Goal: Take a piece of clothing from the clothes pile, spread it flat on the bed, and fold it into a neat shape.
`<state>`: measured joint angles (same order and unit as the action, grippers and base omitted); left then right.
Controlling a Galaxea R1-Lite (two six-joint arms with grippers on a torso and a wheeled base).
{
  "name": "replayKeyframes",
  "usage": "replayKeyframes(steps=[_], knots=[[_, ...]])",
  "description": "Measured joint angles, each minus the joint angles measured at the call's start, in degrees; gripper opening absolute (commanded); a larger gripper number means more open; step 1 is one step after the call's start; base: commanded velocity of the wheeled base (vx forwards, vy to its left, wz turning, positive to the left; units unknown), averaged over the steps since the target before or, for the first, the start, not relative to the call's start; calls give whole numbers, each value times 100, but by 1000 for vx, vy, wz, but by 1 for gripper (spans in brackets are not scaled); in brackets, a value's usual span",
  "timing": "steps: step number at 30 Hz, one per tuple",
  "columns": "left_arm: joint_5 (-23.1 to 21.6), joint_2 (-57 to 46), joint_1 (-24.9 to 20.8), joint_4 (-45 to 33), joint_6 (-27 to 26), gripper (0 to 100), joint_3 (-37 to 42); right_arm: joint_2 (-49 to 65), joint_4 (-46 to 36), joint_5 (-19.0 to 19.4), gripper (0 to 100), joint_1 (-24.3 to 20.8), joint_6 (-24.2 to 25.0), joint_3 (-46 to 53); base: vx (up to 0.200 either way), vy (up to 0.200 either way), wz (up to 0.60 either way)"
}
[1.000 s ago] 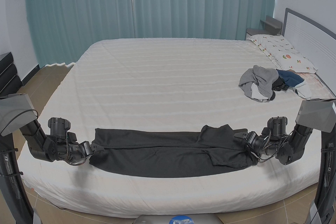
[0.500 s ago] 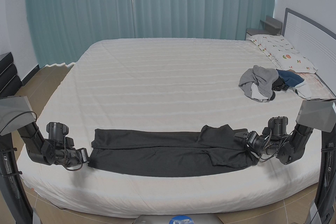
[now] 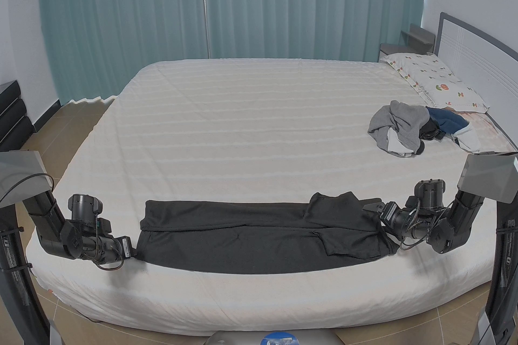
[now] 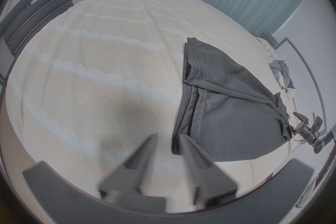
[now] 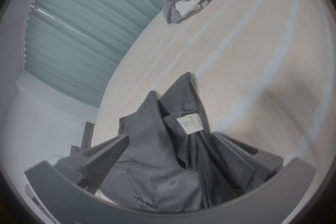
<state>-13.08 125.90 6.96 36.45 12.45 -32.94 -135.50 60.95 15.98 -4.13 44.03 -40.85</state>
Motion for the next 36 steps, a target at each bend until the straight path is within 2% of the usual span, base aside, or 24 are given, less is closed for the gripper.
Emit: replayKeyframes(steps=[5, 8, 16, 19, 28, 36], knots=[[-57, -88, 4, 4, 30, 100, -11, 2, 2, 0, 100, 4, 0, -2, 0, 0, 0], [-284, -165, 21, 9, 134, 100, -68, 2, 5, 0, 100, 4, 11, -16, 0, 0, 0], [-468, -394, -7, 11, 1314, 100, -518, 2, 2, -2, 100, 4, 79, -35, 0, 0, 0], [-475, -446, -148, 0, 1560, 100, -807, 2, 2, -2, 100, -2, 83, -40, 0, 0, 0], [-424, 59, -518, 17, 1610, 100, -1375, -4, 5, 0, 100, -16, 96, -40, 0, 0, 0], [-364, 458, -540, 83, 1420, 100, -1380, -13, 24, 5, 100, -24, 96, -33, 0, 0, 0]])
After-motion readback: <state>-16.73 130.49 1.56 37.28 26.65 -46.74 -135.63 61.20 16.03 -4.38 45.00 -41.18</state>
